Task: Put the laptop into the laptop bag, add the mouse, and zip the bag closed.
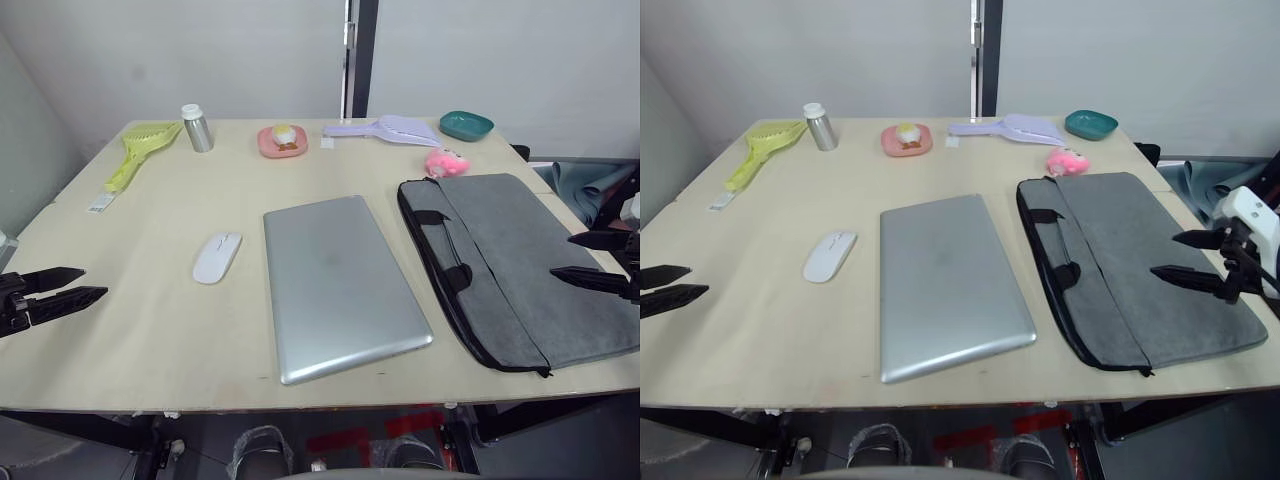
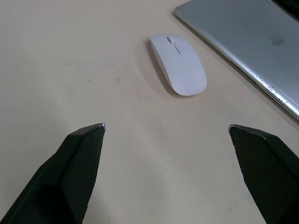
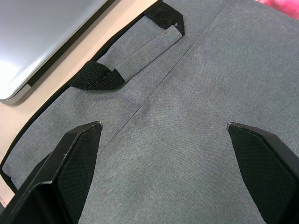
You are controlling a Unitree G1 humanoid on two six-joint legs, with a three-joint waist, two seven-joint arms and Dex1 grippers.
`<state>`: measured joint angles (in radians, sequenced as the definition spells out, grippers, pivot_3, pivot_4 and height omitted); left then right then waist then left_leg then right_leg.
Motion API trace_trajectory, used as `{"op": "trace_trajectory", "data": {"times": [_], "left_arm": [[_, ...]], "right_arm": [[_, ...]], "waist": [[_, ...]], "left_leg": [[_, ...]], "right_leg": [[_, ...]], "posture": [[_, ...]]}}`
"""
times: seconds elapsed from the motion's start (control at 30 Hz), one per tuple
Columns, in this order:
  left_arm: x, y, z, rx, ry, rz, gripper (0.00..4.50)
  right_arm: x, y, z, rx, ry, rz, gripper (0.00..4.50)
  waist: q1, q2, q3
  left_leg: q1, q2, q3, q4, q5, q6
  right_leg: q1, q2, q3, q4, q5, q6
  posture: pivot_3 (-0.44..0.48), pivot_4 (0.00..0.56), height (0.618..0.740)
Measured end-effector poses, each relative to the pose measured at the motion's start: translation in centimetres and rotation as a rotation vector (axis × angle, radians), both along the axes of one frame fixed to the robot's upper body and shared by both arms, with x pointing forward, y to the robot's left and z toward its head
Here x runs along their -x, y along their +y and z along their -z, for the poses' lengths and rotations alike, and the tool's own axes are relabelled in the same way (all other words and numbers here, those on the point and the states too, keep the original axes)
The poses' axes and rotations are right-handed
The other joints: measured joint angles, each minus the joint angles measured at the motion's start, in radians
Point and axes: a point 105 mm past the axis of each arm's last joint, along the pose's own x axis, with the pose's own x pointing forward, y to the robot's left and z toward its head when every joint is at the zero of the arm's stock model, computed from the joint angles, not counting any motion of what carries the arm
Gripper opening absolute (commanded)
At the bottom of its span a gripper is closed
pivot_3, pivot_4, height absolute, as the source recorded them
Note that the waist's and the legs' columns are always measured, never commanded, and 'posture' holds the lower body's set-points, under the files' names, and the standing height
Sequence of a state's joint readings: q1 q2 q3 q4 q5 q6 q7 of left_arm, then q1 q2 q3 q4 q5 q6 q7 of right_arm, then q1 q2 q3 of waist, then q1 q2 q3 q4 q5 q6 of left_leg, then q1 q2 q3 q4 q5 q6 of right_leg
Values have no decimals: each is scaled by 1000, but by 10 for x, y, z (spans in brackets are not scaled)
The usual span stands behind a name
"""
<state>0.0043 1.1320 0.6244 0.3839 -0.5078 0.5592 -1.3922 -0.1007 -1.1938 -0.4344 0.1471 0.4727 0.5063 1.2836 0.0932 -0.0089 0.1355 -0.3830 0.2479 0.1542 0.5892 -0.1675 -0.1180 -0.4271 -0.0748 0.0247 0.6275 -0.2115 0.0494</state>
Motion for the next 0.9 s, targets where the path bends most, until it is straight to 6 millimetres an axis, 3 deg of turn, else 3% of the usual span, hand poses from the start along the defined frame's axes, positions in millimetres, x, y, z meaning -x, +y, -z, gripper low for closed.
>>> {"op": "trace_trajectory", "data": {"times": [0.43,0.73,0.9], "left_arm": [[-3,-7,4,26,7,39,4456],[-4,-21,3,38,3,92,4456],[-8,-51,-8,146,-50,199,4456]], "right_arm": [[-3,5,0,-24,-4,17,4500],[3,-6,-2,-34,-34,76,4500],[3,-3,1,-70,-44,81,4500]], "waist": [[0,0,0],[4,0,0],[4,0,0]], "left_leg": [[0,0,0,1,0,0],[0,0,0,1,0,0],[0,0,0,2,0,0]], "right_leg": [[0,0,0,1,0,0],[0,0,0,2,0,0],[0,0,0,3,0,0]], "posture": [[0,150,740],[0,150,740],[0,150,740]]}}
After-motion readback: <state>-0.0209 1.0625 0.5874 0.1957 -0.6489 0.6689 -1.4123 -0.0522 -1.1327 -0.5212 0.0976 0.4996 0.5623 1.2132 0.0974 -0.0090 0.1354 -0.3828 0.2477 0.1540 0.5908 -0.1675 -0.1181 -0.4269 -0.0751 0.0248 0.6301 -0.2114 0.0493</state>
